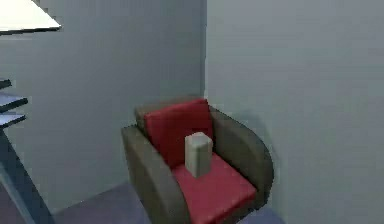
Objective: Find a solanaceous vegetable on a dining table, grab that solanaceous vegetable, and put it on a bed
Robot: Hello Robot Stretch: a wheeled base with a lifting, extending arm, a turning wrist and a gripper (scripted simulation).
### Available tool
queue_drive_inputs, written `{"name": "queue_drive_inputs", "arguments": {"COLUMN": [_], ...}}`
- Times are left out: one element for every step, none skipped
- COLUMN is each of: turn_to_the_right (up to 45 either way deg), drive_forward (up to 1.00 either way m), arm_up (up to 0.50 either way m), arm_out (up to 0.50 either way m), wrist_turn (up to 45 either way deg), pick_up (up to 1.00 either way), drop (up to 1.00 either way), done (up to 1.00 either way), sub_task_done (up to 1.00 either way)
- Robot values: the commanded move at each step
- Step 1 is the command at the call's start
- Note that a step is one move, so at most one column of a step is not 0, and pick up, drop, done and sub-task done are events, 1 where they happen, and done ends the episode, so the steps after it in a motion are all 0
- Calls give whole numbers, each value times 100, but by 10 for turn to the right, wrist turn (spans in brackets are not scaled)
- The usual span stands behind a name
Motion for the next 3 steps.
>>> {"name": "queue_drive_inputs", "arguments": {"turn_to_the_right": [-450,-180,450], "drive_forward": [0,0,0], "arm_up": [0,0,0], "arm_out": [0,0,0], "wrist_turn": [0,0,0], "pick_up": [0,0,0], "drop": [0,0,0], "done": [0,0,0], "sub_task_done": [0,0,0]}}
